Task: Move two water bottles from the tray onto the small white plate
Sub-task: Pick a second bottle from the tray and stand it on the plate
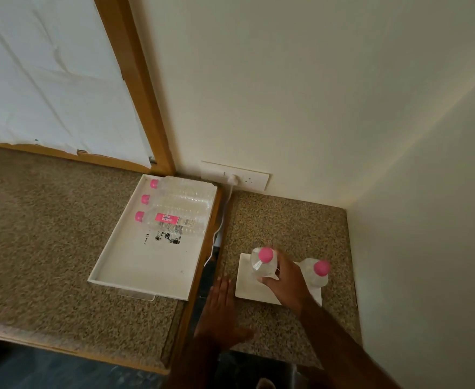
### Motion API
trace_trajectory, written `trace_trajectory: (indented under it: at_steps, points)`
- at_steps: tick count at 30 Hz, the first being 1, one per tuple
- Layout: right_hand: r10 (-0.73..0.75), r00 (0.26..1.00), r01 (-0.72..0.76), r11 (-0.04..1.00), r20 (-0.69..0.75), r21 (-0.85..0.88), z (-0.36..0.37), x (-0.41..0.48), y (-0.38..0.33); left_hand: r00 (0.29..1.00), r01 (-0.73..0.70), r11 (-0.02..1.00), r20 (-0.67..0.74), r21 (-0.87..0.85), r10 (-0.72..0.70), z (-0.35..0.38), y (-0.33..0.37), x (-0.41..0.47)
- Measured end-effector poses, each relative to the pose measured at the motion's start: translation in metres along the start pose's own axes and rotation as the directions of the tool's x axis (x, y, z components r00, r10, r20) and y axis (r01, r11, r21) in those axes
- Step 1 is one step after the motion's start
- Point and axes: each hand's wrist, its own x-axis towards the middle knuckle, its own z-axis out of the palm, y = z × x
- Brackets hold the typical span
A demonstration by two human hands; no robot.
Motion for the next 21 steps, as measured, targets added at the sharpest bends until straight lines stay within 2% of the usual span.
trace_trajectory:
  at_steps: [5, 21]
  points:
    - [-0.009, 1.000, 0.008, 1.000, 0.008, 0.015, 0.003, 0.000, 0.003, 0.999, -0.002, 0.998, -0.049, 0.058, 0.005, 0.016, -0.005, 0.005]
    - [0.001, 1.000, -0.001, 0.999, 0.002, -0.046, 0.006, -0.001, 0.009, 1.000, 0.002, 0.995, -0.030, 0.102, 0.001, 0.025, -0.007, 0.007]
